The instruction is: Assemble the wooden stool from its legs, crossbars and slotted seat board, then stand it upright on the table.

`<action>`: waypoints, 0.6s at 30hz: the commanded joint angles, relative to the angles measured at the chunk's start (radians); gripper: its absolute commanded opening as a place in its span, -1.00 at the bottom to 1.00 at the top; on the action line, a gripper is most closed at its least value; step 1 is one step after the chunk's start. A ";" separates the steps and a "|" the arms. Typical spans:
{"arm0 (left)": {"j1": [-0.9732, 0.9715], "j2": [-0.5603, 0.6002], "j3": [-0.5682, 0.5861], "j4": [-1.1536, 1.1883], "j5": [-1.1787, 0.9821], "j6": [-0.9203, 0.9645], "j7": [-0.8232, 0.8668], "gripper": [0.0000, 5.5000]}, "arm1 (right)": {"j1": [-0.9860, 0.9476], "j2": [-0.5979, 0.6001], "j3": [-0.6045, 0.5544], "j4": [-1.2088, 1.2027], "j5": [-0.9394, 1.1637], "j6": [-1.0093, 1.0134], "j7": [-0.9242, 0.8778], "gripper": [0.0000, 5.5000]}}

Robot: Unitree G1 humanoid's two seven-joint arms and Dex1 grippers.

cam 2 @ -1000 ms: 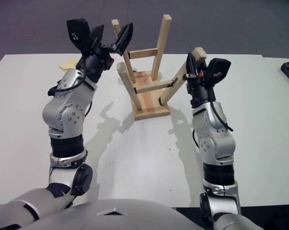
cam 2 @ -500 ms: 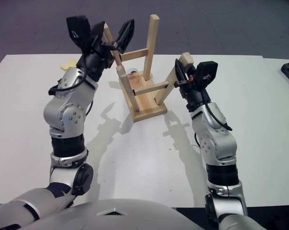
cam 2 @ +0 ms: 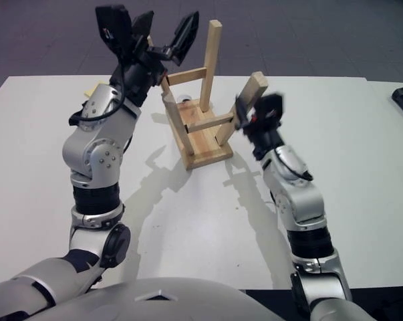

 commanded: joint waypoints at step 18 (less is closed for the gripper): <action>0.059 0.181 0.358 0.065 0.022 -0.106 0.187 0.96 | -0.040 -0.040 -0.633 -0.013 0.597 0.062 0.261 0.83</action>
